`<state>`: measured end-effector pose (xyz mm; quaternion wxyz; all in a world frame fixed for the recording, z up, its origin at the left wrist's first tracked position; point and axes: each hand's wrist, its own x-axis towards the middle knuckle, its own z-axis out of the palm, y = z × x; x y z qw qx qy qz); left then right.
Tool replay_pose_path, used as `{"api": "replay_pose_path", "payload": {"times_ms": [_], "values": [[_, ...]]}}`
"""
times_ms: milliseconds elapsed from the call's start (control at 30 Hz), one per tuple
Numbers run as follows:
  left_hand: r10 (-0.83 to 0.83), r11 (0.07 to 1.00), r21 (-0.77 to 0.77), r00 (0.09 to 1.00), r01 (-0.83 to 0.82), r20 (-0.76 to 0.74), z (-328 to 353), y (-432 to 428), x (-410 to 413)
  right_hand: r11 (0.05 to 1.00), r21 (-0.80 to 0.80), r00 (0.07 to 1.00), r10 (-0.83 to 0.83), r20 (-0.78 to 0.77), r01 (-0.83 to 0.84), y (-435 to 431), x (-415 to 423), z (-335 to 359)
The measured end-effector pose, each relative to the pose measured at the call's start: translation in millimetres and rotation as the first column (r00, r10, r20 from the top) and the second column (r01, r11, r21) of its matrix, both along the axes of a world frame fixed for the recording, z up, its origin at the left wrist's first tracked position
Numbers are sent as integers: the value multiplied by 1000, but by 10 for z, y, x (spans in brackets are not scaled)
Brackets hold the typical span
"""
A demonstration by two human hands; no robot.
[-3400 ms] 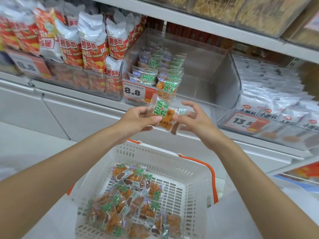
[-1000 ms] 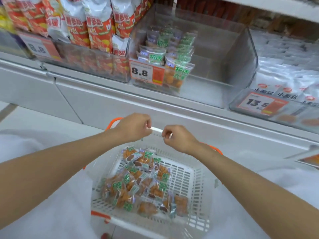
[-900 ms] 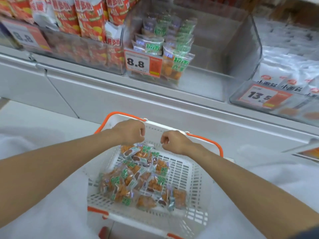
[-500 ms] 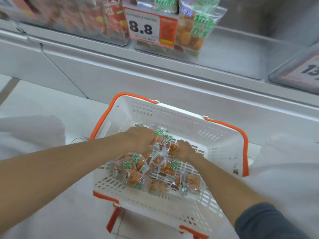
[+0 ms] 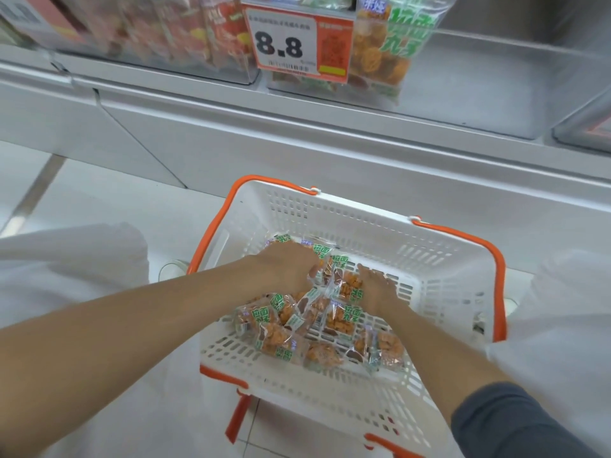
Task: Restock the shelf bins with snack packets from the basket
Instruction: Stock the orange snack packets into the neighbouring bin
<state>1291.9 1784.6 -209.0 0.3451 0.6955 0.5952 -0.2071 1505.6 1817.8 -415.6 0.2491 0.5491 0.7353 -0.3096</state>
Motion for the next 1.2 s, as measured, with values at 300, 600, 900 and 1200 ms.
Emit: {"api": "replay_pose_path", "payload": {"times_ms": [300, 600, 900, 1200], "values": [[-8, 1000, -16, 1000, 8, 17, 68, 81, 19, 985, -33, 964, -172, -204, 169, 185, -183, 604], [162, 981, 46, 923, -190, 349, 589, 426, 6, 999, 49, 850, 39, -525, -15, 615, -297, 2646], [235, 851, 28, 427, -525, 873, 1493, 675, -2, 986, 73, 630, -36, -776, 147, 742, -147, 3831], [-190, 425, 579, 557, -695, 808, 2310, 980, 85, 700, 478, 359, 325, -875, 531, 1019, -225, 4478]]}}
